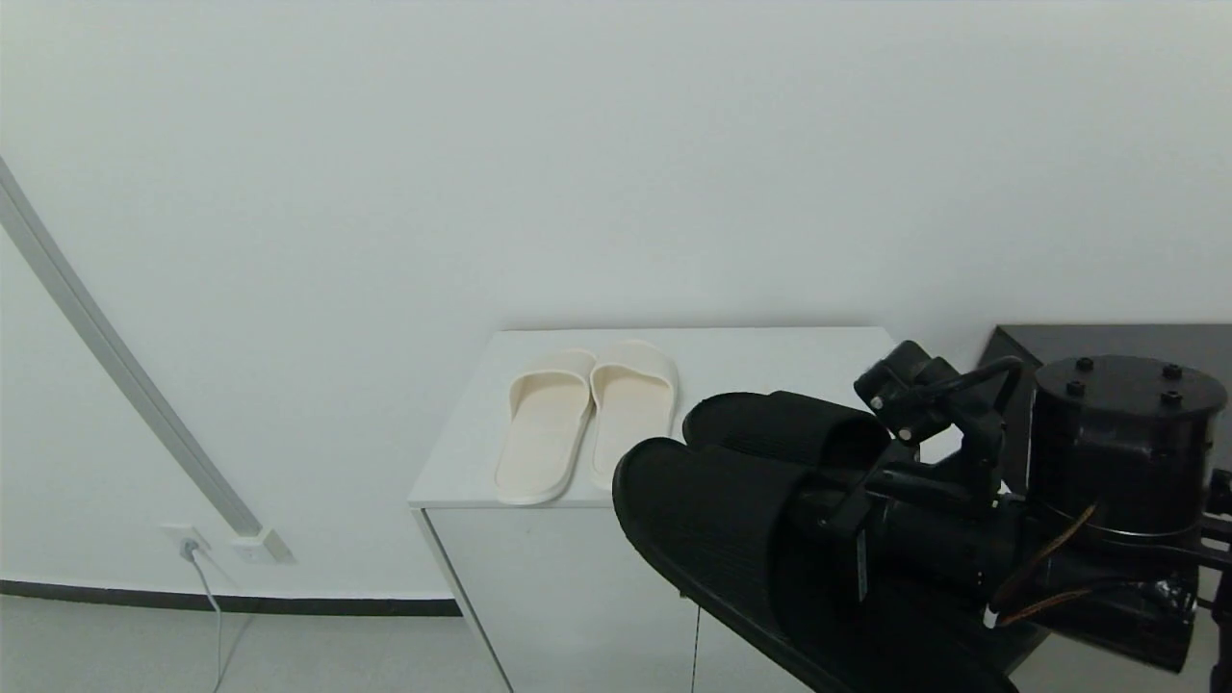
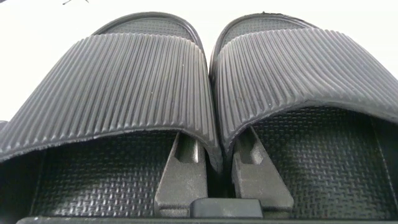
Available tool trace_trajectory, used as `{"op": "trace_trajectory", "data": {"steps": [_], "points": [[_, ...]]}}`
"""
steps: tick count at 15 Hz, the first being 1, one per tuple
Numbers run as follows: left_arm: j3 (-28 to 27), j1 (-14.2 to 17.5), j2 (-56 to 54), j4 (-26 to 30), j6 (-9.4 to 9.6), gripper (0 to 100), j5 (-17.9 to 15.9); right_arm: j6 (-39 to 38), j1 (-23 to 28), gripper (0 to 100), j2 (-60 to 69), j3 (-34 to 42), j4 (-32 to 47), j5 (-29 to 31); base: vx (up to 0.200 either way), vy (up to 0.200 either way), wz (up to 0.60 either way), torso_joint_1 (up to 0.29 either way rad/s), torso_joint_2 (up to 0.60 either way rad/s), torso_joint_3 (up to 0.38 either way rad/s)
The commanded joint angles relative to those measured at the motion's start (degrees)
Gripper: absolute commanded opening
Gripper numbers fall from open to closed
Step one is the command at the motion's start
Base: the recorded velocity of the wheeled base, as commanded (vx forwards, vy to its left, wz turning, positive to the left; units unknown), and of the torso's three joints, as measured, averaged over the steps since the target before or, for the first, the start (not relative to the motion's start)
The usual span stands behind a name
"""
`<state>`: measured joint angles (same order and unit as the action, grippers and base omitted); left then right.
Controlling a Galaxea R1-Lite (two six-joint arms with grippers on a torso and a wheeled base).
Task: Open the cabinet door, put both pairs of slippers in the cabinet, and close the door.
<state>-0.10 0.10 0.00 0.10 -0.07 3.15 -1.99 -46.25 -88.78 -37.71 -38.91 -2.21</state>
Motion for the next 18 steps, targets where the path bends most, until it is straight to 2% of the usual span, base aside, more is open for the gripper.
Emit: {"op": "trace_trajectory", "data": {"steps": [1, 4, 18], "points": [[0.01, -0.01, 0.0, -0.01, -0.01, 0, 0.02, 0.05, -0.42, 0, 0.98, 0.62, -0.02, -0.08, -0.2, 0.0, 0.0, 0.012, 0.0, 0.002], [0.01, 0.08, 0.0, -0.01, -0.01, 0, 0.02, 0.05, -0.42, 0, 0.89, 1.23, -0.11, 0.01, -0.2, 0.0, 0.0, -0.001, 0.0, 0.006], [0.01, 0.08, 0.0, -0.01, -0.01, 0, 0.11, 2.87, -0.42, 0, 0.81, 3.96, -0.46, -0.25, 0.0, 0.0, 0.0, 0.0, 0.0, 0.0]]}}
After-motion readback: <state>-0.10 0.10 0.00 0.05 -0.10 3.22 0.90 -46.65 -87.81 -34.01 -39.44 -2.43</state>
